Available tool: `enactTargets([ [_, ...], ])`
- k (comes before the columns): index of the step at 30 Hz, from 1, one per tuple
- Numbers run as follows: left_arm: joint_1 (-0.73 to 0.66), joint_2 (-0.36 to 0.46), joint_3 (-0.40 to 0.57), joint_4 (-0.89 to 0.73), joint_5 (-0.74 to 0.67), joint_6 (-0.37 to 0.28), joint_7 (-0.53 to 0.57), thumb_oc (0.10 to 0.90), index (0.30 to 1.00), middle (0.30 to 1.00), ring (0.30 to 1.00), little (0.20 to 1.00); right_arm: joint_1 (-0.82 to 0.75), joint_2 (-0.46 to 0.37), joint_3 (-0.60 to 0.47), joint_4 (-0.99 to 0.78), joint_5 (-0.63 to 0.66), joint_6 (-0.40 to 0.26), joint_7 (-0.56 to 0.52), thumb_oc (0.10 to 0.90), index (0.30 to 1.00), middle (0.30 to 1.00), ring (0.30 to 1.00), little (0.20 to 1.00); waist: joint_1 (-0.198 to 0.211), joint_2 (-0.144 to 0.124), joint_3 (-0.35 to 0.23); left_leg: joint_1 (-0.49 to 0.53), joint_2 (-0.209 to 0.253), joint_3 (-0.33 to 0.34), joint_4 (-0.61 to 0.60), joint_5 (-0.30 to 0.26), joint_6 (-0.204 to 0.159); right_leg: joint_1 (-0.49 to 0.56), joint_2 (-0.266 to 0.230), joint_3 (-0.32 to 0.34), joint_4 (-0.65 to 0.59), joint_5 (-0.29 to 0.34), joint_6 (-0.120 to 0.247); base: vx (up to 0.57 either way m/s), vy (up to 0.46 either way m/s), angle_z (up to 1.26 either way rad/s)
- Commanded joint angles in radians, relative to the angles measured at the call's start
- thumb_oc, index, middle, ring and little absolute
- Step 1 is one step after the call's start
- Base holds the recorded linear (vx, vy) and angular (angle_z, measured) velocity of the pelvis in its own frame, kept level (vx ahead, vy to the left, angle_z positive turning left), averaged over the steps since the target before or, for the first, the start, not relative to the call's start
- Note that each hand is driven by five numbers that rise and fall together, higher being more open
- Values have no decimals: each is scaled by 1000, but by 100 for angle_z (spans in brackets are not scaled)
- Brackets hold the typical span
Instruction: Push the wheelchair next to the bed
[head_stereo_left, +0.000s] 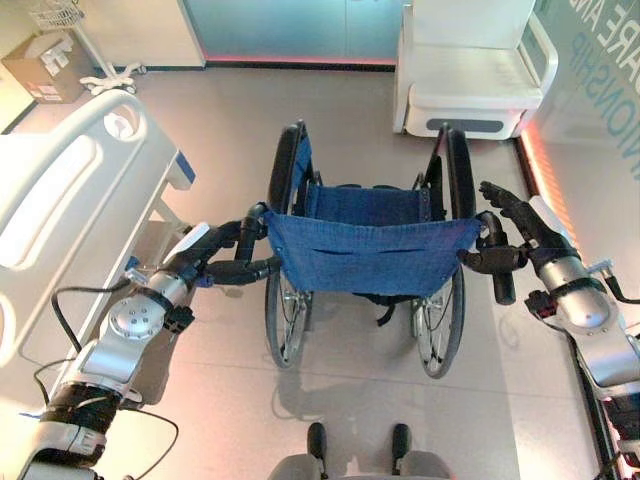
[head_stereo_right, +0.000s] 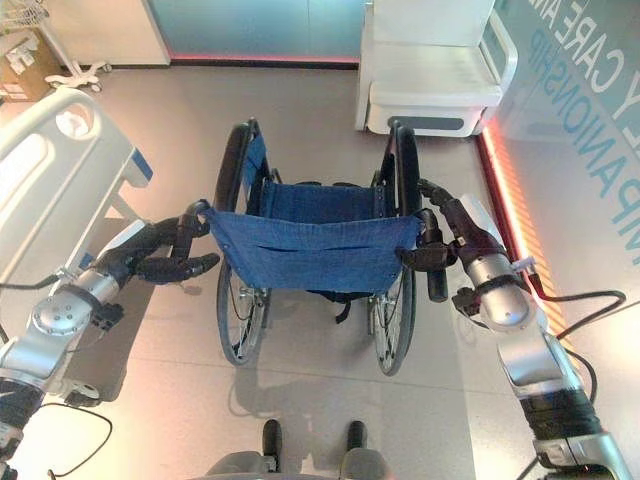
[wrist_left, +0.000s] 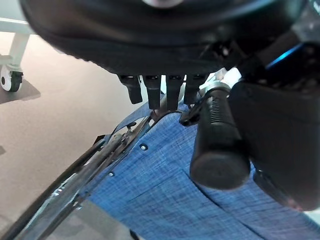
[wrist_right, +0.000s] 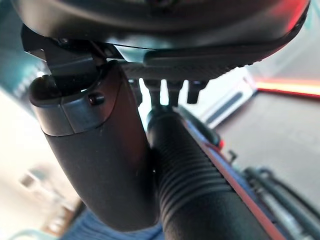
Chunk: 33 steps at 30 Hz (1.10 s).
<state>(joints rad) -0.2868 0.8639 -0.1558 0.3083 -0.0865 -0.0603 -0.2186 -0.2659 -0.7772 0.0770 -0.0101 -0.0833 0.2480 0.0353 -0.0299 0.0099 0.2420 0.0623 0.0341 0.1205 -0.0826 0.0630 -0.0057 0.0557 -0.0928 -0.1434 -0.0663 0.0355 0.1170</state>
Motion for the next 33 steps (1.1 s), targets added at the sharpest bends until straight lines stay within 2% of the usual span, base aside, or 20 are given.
enactTargets([
  [1,-75,87,25,128,42,89,6,800,900,900,900,900,5,-101,-16,100,-131,167,8,800,900,900,900,900,-26,-2,13,-38,-52,30,102,-104,46,-79,31,13,134,-48,-13,0,0,0],
  [3,-87,93,15,144,41,95,2,800,900,900,900,900,-8,-94,5,114,-132,197,15,800,900,900,900,900,-23,-4,14,-41,-52,31,105,-104,47,-78,30,12,134,-48,-13,0,0,0],
  [9,-116,92,-8,182,19,95,-2,800,900,900,900,900,-53,-55,49,184,-72,278,-104,800,900,900,900,900,-10,-7,14,-42,-53,27,106,-105,50,-73,32,11,131,-48,-16,0,0,0],
  [12,-110,90,-5,188,20,94,-3,800,900,900,900,900,-52,-42,44,217,-31,340,-119,800,900,900,900,900,-5,-9,14,-44,-53,29,107,-107,50,-74,31,9,131,-48,-16,0,0,0],
  [16,-91,95,8,177,30,112,-2,800,900,900,900,900,-32,-30,39,243,16,390,-54,800,900,900,900,900,-2,-14,18,-46,-54,31,109,-108,51,-77,30,8,132,-46,-16,0,0,0],
  [21,-88,98,-6,204,64,106,9,800,900,900,900,900,-37,-23,83,307,16,445,64,800,900,900,900,900,0,-18,19,-48,-55,35,114,-108,50,-79,31,7,136,-45,-18,0,0,0],
  [25,-103,103,-24,217,69,106,1,800,900,900,900,900,-54,-17,125,362,38,465,153,800,900,900,900,900,4,-19,17,-46,-54,38,114,-107,49,-78,29,5,138,-46,-19,0,0,0],
  [27,-107,104,-30,219,68,104,0,800,900,900,900,900,-57,-10,141,383,64,496,142,800,900,900,900,900,5,-21,15,-44,-54,40,114,-107,49,-77,28,4,139,-46,-18,0,0,0],
  [33,-137,104,-57,236,65,86,2,800,900,900,900,900,-85,10,195,487,165,503,206,800,900,900,900,900,12,-24,13,-44,-56,40,116,-108,47,-75,26,1,139,-43,-18,0,0,0],
])
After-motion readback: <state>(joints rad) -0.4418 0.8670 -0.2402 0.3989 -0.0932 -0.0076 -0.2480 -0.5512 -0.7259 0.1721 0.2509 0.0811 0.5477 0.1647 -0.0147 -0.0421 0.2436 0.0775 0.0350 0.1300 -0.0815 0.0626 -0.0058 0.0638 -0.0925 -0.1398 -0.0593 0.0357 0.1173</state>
